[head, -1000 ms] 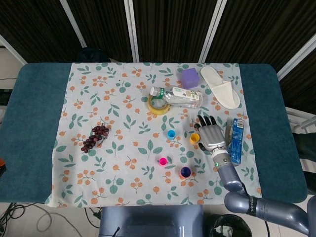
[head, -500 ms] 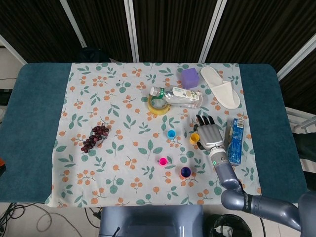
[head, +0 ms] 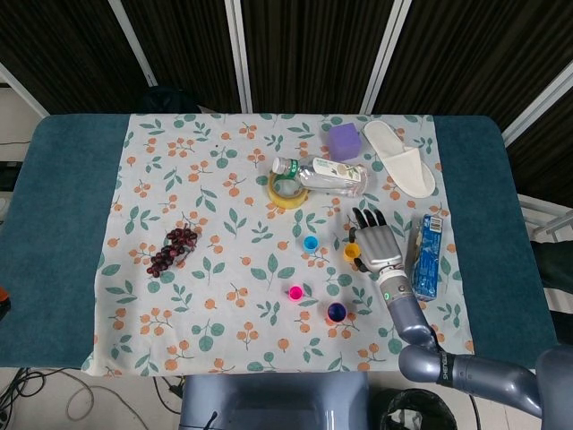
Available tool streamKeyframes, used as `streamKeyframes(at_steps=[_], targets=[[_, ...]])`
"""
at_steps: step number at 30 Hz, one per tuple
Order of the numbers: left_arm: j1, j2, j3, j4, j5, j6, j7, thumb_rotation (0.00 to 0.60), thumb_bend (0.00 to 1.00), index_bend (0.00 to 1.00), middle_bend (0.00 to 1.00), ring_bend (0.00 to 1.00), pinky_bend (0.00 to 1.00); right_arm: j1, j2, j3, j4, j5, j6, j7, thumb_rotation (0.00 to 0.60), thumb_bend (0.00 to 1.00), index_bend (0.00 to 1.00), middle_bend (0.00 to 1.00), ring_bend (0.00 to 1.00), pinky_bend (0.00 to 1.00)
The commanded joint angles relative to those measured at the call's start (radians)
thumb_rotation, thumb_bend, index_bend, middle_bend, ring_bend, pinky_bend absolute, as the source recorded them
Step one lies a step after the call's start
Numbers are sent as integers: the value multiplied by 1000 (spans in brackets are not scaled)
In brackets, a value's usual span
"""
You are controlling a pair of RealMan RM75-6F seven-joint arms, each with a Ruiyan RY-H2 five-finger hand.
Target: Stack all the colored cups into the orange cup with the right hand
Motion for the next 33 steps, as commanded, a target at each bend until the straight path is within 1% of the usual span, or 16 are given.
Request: streamKeyframes(at_steps=[1,7,9,13,15,17,20,23,27,33], targets=[[0,0,0,0,0,0,0,600,763,150,8,0,0,1,1,0,-4,-3,4,2,600,392,506,0,0,44],[1,0,-1,0,-1,1,-3,600,763,150,8,0,0,-2,25,1,-45,-19,22,9,600,392,516,0,0,44],[0,0,-1,0,-1,0,-3,600,762,150,8,0,0,-8,48,1,-81,-29,35,10,600,392,516,0,0,44],[0,0,0,0,0,-1,-2,600,763,150,8,0,0,-30,125,-12,-207,-68,71,7,600,392,516,0,0,44],[0,-1,0,-1,0,0,-1,600,763,150,8,0,0,-45,165,-30,-277,-100,92,0,600,393,516,0,0,44],[-1,-1,-1,-3,2,1,0,600,763,150,8,0,0,-69,207,-59,-363,-150,124,-9,600,393,516,0,0,45],[-1,-1,0,-4,3,2,1,600,762,150,8,0,0,-105,248,-102,-461,-217,172,-17,600,393,516,0,0,46],[0,-1,-1,-5,3,4,-1,600,762,150,8,0,0,-140,278,-144,-534,-260,209,-27,600,393,516,0,0,46],[-1,-1,-1,-4,2,2,-3,600,763,151,8,0,0,-190,295,-199,-590,-333,256,-23,600,393,516,0,0,46],[-2,-3,1,-4,6,0,2,600,763,150,8,0,0,-249,281,-257,-603,-453,316,-25,600,392,516,0,0,47]])
